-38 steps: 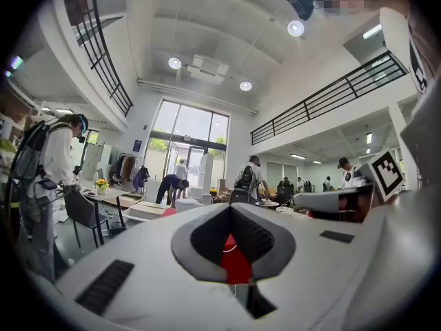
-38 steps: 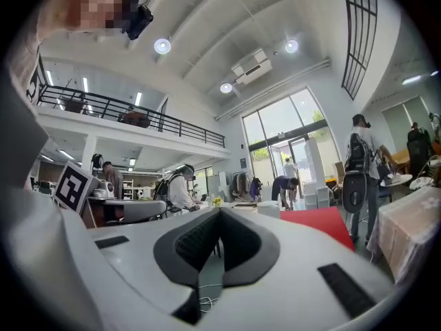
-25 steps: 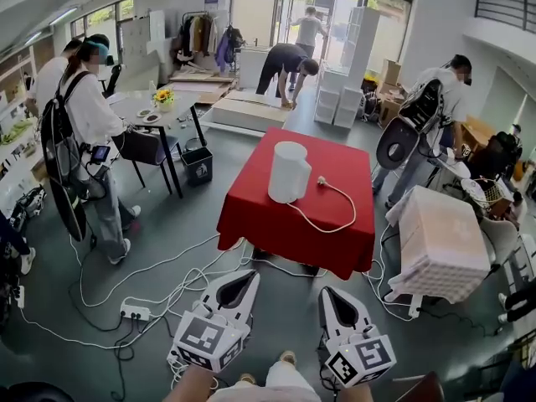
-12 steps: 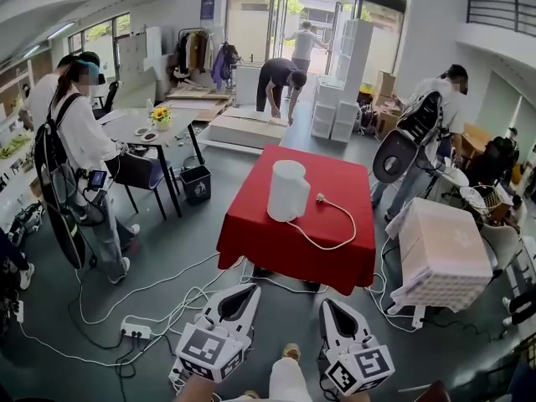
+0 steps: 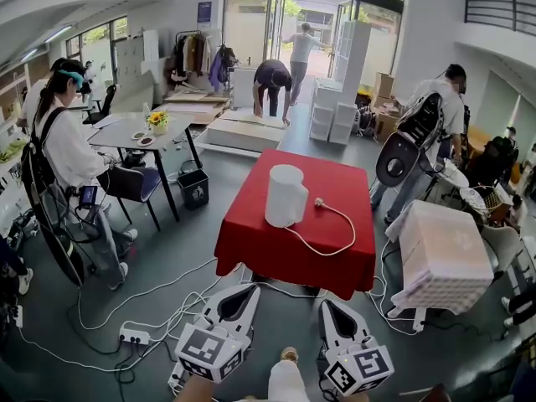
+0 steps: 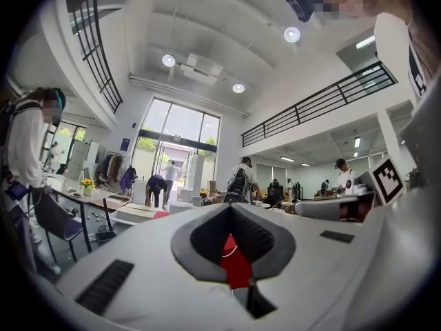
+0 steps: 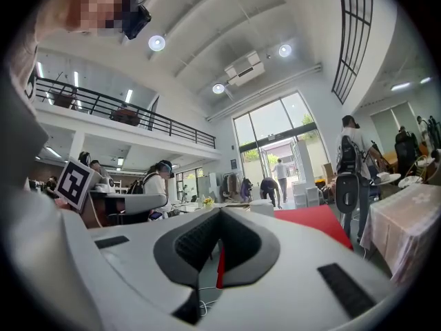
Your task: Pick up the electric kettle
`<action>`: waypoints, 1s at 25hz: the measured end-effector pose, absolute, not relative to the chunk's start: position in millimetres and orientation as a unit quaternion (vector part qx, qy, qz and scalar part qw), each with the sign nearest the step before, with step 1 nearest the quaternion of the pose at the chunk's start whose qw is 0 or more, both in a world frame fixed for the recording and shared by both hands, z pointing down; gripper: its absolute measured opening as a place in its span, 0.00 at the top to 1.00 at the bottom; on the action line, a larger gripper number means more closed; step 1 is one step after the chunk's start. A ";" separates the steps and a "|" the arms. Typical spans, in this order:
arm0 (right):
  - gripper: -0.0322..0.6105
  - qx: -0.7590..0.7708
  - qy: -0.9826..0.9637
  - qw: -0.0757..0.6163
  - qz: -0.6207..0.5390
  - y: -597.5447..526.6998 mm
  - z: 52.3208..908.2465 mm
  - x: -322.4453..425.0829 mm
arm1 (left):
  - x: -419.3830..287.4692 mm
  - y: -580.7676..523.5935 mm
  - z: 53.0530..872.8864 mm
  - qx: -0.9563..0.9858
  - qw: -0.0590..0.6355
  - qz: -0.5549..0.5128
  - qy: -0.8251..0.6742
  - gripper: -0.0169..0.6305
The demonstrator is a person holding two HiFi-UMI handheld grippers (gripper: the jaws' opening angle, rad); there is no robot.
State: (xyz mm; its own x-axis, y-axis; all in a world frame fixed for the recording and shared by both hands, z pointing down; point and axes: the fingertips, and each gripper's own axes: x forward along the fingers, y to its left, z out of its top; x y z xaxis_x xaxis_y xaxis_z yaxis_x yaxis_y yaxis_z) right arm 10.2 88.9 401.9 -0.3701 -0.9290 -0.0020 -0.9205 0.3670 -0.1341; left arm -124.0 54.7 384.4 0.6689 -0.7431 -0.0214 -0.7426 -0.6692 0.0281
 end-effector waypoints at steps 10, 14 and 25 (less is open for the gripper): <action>0.94 -0.561 0.825 0.040 -0.055 48.4 400.4 26.3 | -109.5 14.1 383.4 0.915 0.011 -0.015 -0.403 0.99; 0.94 -0.559 0.826 0.041 -0.056 24.0 398.4 29.2 | -102.9 -6.7 381.9 0.917 0.013 -0.015 -0.399 0.99; 0.94 -0.557 0.827 0.038 -0.064 -40.9 391.7 52.7 | -77.5 -70.5 377.1 0.918 0.019 -0.008 -0.397 0.99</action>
